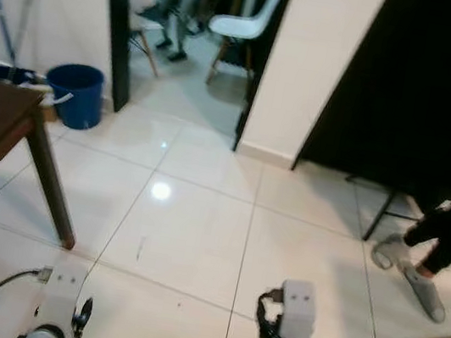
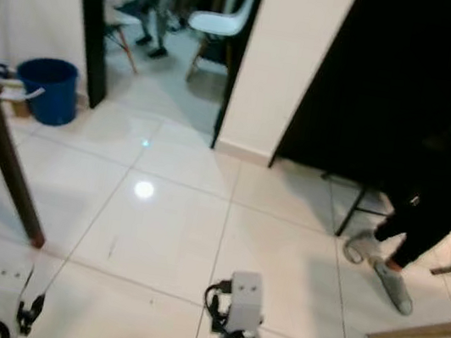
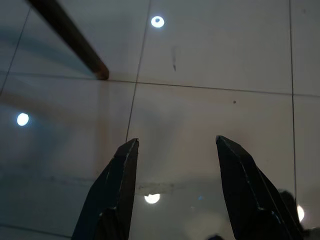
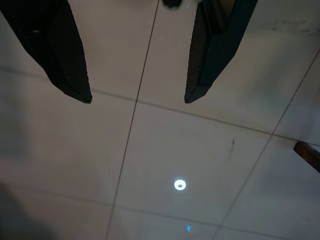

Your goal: Setting the table

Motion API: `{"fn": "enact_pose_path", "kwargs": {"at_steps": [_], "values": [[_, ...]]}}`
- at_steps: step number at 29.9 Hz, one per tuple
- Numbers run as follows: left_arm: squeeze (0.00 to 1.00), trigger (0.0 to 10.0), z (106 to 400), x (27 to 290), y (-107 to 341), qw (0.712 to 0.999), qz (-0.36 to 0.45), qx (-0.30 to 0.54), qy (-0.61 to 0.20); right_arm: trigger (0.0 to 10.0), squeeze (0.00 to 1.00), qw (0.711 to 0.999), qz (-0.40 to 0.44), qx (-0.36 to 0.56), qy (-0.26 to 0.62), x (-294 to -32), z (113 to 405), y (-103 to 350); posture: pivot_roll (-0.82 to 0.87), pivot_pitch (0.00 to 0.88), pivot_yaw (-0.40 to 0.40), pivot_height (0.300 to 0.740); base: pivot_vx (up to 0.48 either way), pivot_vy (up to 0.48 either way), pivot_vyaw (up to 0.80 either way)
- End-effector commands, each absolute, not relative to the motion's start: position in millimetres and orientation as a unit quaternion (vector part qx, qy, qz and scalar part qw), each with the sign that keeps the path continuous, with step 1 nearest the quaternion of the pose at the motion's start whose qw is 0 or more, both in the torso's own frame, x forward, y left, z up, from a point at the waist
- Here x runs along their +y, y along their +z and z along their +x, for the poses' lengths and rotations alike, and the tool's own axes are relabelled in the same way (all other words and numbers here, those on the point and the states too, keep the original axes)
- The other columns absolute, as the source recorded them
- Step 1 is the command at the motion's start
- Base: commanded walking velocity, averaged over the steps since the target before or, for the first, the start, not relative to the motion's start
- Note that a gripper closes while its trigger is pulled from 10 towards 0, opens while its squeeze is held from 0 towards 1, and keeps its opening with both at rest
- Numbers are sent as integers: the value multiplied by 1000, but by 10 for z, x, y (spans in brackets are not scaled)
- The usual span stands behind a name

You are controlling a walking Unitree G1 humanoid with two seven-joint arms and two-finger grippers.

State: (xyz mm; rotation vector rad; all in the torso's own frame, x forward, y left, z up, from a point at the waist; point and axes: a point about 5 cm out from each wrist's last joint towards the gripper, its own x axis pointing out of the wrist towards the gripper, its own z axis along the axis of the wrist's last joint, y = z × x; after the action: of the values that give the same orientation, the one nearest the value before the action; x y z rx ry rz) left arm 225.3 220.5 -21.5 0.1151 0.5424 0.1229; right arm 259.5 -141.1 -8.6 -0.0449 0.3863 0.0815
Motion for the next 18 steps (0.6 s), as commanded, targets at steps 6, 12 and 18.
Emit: {"fn": "enact_pose_path", "kwargs": {"at_steps": [6, 12, 18], "values": [[0, 10000, 2246, 2172, -252, 959, 63, 270, 53, 10000, 0, 979, -33, 196, 33, -1488, 2566, -126, 9, 13, 45, 740, 0, 0, -738], [0, 10000, 2248, 2166, -256, 960, 63, 269, 51, 10000, 0, 979, -34, 196, 35, -1480, 2565, -131, 11, 9, 44, 740, 0, 0, -738], [0, 10000, 2250, 2161, -259, 960, 64, 268, 50, 10000, 0, 979, -35, 196, 37, -1480, 2565, -135, 11, 5, 42, 740, 0, 0, -738]]}}
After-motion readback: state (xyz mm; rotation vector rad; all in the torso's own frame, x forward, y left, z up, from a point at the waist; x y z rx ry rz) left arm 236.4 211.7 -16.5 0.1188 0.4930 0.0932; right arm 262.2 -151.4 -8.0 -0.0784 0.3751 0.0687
